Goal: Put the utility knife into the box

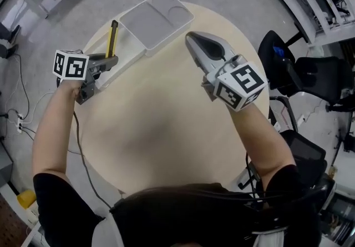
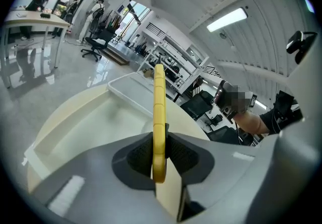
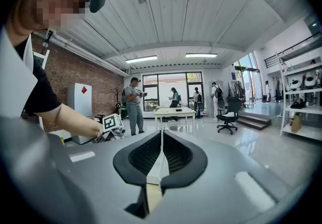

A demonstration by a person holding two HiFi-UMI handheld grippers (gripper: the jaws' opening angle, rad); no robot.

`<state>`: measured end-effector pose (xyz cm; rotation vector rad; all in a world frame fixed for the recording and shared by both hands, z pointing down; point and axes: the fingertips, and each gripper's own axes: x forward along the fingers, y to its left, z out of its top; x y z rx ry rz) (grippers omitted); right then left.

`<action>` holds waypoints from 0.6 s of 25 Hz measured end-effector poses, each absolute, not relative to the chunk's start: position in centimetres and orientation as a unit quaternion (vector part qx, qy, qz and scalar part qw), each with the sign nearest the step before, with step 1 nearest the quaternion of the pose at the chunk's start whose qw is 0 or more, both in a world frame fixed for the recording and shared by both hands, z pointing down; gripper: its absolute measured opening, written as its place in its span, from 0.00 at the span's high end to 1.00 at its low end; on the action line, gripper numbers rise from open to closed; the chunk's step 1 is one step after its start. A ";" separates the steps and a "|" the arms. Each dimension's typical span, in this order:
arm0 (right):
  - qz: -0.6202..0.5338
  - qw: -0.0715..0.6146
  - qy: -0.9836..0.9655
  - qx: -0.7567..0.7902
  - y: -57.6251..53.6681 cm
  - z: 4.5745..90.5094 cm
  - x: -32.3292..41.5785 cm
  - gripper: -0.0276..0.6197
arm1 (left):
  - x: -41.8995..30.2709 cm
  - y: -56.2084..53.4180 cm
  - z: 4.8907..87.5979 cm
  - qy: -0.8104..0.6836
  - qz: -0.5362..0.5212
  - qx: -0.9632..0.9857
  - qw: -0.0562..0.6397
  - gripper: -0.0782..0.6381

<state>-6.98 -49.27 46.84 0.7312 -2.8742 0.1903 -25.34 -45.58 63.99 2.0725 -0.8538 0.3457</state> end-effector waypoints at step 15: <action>0.084 0.111 -0.962 0.237 -49.5 51.3 -8.8 0.91 | -27.6 -47.2 70.9 -0.330 0.199 0.770 0.509 0.80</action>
